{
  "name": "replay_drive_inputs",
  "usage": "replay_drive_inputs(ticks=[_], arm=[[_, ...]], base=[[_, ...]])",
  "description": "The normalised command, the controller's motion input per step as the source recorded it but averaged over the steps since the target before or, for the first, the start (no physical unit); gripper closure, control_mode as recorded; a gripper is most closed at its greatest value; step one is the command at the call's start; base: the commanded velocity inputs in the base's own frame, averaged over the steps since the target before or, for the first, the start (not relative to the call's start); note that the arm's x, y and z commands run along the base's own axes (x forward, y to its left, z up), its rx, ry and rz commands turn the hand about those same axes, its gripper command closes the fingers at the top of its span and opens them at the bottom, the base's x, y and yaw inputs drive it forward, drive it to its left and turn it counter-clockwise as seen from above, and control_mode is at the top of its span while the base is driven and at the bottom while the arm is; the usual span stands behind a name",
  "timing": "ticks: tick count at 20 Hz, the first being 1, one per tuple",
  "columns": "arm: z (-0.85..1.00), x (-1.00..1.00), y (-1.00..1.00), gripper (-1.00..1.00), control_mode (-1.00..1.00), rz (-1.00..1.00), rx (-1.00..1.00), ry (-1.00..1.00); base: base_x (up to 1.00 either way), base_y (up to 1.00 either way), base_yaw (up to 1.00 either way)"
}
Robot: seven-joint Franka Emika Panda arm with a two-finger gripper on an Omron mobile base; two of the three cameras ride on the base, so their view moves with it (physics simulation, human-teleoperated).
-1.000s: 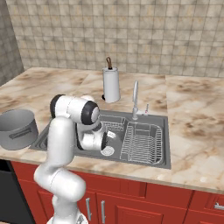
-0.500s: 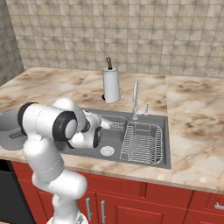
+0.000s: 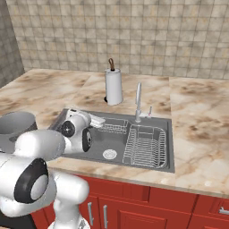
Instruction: Dump the broccoli from the pot into the sink. Then turn on the water and wash the broccoli. Then turn off the water and put the broccoli back in the pot.
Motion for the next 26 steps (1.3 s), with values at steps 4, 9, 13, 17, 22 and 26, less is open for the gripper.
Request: replay_drive_inputs(ticks=[4, 9, 13, 17, 22, 26], arm=[[1.0, -0.44, 0.69, 1.0, -1.0, 0.02, -0.2, 0.29], [0.82, -0.24, 0.92, 1.0, -1.0, 0.11, -0.3, 0.53], [0.73, -0.02, 0.71, 1.0, -1.0, 0.21, -0.27, 0.69], [0.66, -0.01, 0.56, 1.0, -1.0, 0.23, -0.21, 0.61], [-0.01, -0.05, 0.81, 1.0, -1.0, 0.04, -0.13, 0.04], [-0.41, 0.0, 1.0, 1.0, -1.0, 0.0, -0.08, -0.1]], base=[[0.0, 0.0, 0.0], [0.0, 0.0, 0.0], [0.0, 0.0, 0.0], [0.0, 0.0, 0.0], [0.0, 0.0, 0.0], [0.0, 0.0, 0.0]])
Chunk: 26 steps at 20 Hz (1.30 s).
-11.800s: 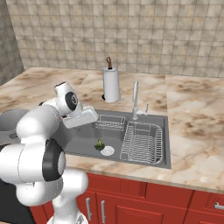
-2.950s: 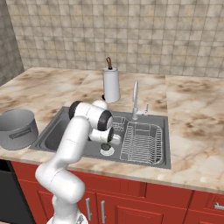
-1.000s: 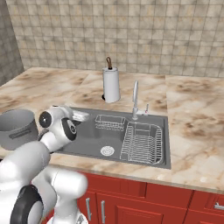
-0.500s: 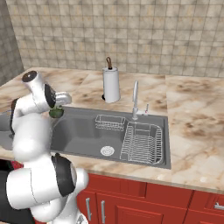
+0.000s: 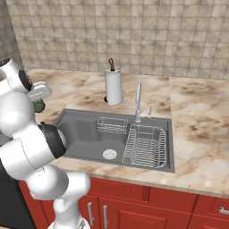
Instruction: Dump the broccoli from the pot into the sink. Then turn on the water and wash the broccoli. Then turn off the water and put the broccoli back in the pot.
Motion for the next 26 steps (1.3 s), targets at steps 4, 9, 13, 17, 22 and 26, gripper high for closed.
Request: replay_drive_inputs(ticks=[4, 9, 13, 17, 22, 26], arm=[[-0.31, 0.0, 0.87, 1.0, -1.0, 0.0, -0.01, -0.04], [-0.14, 0.0, 0.43, 1.0, -1.0, 0.05, 0.03, 0.0], [-0.36, 0.01, 0.43, 1.0, -1.0, 0.02, 0.03, 0.01], [-0.57, 0.03, 0.36, 1.0, -1.0, 0.03, 0.01, 0.09], [-0.43, 0.19, 0.25, 1.0, -1.0, 0.04, 0.04, 0.08], [-0.33, 0.25, 0.25, 1.0, -1.0, 0.03, 0.03, 0.07]], base=[[0.0, 0.0, 0.0], [0.0, 0.0, 0.0], [0.0, 0.0, 0.0], [0.0, 0.0, 0.0], [0.0, 0.0, 0.0], [0.0, 0.0, 0.0]])
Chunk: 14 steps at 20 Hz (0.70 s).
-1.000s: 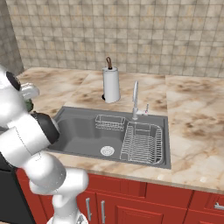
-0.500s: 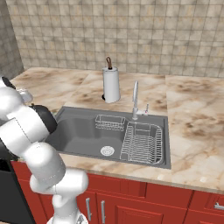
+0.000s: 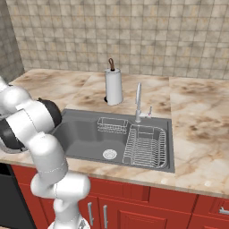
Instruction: Dump the broccoli from the pot into the sink. Then turn on the water and wash the broccoli. Then turn off the water and put the broccoli back in the pot.
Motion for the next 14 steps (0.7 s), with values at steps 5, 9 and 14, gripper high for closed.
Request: replay_drive_inputs(ticks=[5, 9, 14], arm=[[-0.41, 0.17, 0.45, 1.0, -1.0, 0.01, 0.01, 0.09], [-0.51, 0.23, 0.53, 1.0, -1.0, 0.0, 0.0, 0.11], [-0.35, 0.16, 0.42, -1.0, -1.0, 0.0, 0.0, 0.06]], base=[[0.0, 0.0, 0.0], [0.0, 0.0, 0.0], [0.0, 0.0, 0.0]])
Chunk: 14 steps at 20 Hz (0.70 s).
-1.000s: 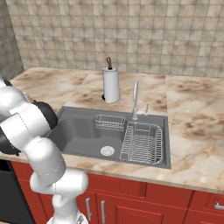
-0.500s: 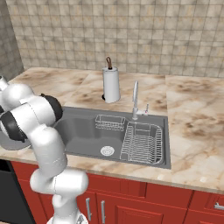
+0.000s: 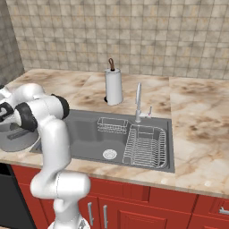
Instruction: Dump the broccoli from the pot into the sink. Then turn on the water and wash the broccoli. Then turn off the water and put the broccoli back in the pot.
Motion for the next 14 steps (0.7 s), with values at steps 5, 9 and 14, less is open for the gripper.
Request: replay_drive_inputs(ticks=[5, 9, 14], arm=[[0.13, 0.01, -0.01, -1.0, -1.0, 0.0, 0.05, 0.0], [0.69, -0.19, -0.48, -1.0, -1.0, 0.0, 0.15, -0.01], [0.9, -0.43, -0.95, -1.0, -1.0, 0.0, 0.2, 0.0]], base=[[0.0, 0.0, 0.0], [0.0, 0.0, 0.0], [0.0, 0.0, 0.0]])
